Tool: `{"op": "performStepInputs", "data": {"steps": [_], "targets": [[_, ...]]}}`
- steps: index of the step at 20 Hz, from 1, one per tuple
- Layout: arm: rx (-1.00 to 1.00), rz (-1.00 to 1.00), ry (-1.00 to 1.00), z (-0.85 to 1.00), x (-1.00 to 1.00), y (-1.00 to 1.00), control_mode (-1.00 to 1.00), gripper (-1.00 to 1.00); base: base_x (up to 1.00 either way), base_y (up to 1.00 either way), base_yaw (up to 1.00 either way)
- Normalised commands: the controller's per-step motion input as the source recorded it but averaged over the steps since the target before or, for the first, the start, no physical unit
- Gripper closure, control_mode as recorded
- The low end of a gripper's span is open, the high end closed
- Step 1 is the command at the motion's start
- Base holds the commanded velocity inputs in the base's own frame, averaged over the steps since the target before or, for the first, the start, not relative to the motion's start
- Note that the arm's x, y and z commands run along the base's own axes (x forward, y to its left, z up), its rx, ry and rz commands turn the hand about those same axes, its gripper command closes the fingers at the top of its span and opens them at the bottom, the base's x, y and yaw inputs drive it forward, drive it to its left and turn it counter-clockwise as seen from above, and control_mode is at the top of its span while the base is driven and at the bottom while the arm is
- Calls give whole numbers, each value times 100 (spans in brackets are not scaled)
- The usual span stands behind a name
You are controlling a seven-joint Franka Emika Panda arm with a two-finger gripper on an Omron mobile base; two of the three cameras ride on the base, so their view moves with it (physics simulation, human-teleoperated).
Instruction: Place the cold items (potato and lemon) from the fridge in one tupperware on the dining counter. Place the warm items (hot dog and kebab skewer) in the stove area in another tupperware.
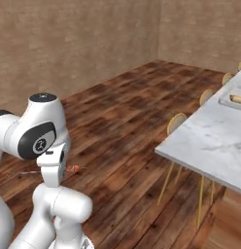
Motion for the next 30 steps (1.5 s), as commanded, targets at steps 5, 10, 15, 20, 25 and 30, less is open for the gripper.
{"op": "performStepInputs", "data": {"steps": [5, 10, 15, 20, 25, 30], "targets": [[0, 0, 0, 0, 0, 0, 100, 100, 100, 99, -39], [0, 0, 0, 0, 0, 0, 100, 100, 100, 98, -41], [0, 0, 0, 0, 0, 0, 100, 100, 100, 98, -46], [0, 0, 0, 0, 0, 0, 100, 100, 100, 82, -53], [0, 0, 0, 0, 0, 0, 100, 100, 99, 65, -62], [0, 0, 0, 0, 0, 0, 100, 100, 100, 70, -62]]}}
